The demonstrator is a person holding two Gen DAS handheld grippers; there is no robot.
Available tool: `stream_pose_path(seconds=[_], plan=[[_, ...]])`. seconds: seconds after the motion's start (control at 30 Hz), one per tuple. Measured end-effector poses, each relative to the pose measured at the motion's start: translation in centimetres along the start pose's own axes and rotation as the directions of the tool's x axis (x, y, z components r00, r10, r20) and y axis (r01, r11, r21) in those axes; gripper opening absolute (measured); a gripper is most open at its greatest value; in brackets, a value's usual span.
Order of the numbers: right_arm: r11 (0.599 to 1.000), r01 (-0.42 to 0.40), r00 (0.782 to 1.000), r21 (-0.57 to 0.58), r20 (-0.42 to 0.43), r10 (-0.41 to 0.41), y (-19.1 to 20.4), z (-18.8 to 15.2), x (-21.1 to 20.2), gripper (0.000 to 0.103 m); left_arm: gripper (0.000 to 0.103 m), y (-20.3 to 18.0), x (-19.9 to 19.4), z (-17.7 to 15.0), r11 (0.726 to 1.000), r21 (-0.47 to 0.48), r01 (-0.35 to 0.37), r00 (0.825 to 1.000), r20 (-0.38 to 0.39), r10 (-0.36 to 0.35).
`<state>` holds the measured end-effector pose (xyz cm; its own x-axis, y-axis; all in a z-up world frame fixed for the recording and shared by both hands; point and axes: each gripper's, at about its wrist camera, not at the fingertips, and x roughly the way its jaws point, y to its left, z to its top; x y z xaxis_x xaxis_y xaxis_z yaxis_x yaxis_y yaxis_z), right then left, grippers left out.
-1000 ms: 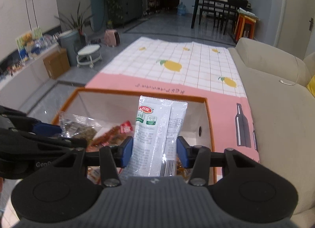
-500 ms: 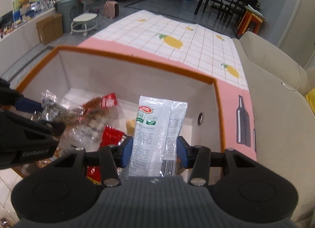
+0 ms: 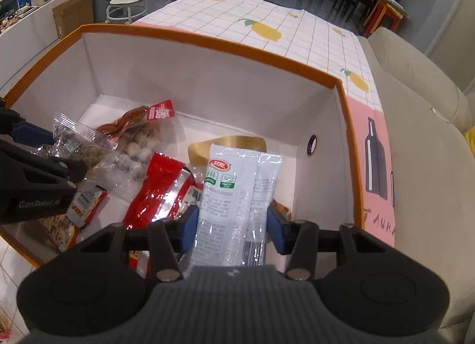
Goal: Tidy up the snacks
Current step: 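Carry both packs into the orange box and open both tools, then reach the left tool to the brown-ball pack while the right tool reaches the green sausage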
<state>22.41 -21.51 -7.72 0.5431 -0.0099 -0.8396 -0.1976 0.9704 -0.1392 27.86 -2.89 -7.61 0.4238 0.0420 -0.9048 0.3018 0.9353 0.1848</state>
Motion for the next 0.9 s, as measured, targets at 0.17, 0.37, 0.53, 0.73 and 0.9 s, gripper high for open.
stream_pose_path(seconds=[0.17, 0.37, 0.53, 0.73, 0.9], plan=[[1.000, 0.001, 1.000, -0.004, 0.011, -0.001, 0.2, -0.1, -0.6, 0.057, 0.073, -0.2, -1.0, -0.1, 1.000, 0.010, -0.016, 0.999, 0.049, 0.015], [1.000, -0.007, 0.999, 0.000, 0.040, 0.007, 0.1, 0.1, -2.3, 0.059, 0.075, 0.0, -3.1, -0.1, 1.000, -0.022, -0.002, 0.996, 0.087, 0.004], [1.000, -0.017, 0.997, 0.021, 0.075, 0.015, -0.4, -0.4, -4.3, 0.060, 0.075, -0.1, -5.4, -1.1, 0.998, -0.066, 0.010, 0.991, 0.131, -0.001], [0.994, -0.047, 0.990, 0.096, 0.140, 0.033, -1.2, -2.2, -7.9, 0.063, 0.075, 0.3, -9.0, -3.3, 0.988, -0.148, 0.041, 0.980, 0.197, -0.012], [0.986, -0.079, 0.984, 0.148, 0.171, 0.053, -1.6, -4.8, -10.5, 0.063, 0.075, -0.3, -11.8, -6.0, 0.984, -0.168, 0.065, 0.971, 0.236, -0.024]])
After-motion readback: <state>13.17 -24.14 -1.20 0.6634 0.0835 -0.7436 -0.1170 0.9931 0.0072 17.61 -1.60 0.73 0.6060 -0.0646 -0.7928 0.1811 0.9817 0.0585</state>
